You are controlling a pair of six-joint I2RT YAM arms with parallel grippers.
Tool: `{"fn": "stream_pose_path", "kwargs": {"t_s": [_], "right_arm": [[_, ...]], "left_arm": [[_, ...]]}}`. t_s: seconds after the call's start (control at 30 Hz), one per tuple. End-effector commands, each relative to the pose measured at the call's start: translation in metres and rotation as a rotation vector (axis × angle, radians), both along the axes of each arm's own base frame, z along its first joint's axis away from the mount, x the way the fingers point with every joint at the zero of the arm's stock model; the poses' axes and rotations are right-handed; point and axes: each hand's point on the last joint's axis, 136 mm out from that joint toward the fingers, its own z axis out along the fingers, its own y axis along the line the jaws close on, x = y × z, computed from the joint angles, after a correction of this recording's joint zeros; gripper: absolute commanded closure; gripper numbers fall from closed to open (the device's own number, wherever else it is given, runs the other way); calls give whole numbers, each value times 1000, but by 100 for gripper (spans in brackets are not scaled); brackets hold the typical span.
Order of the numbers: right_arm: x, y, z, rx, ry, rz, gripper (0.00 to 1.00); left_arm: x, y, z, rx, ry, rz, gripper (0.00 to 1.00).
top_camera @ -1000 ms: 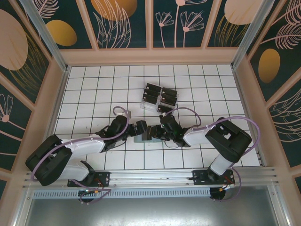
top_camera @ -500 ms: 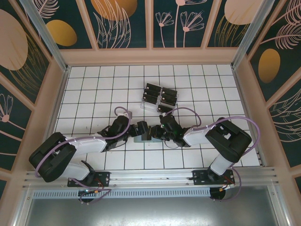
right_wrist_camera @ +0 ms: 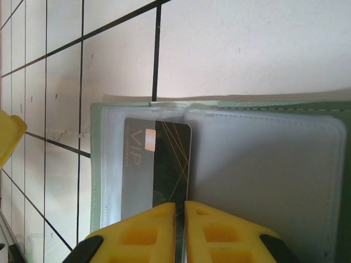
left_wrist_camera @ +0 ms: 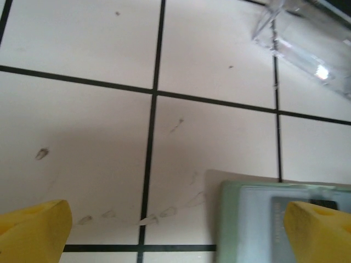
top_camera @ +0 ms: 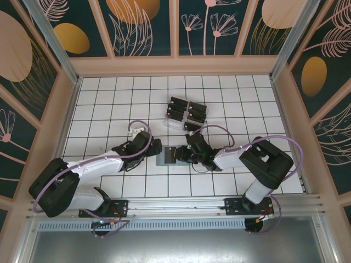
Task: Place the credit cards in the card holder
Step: Insert the credit card into the card slot.
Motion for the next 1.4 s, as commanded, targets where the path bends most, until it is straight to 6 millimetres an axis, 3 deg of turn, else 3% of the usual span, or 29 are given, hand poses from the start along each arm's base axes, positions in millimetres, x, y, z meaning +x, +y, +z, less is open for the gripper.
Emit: {"fn": "stream_pose_path", "kwargs": {"t_s": [0.0,0.8,1.37], "right_arm": [[3,7,8,26,-15,7,88],[3,11,3,12,-4,28,93],[-2,36,0,29,22,75,94]], "left_arm": [[-9,14,-17,84,35,5,2],[-26,21,-54,234,85,-4,1],[-31,23,-63,223,92,-6,2]]}}
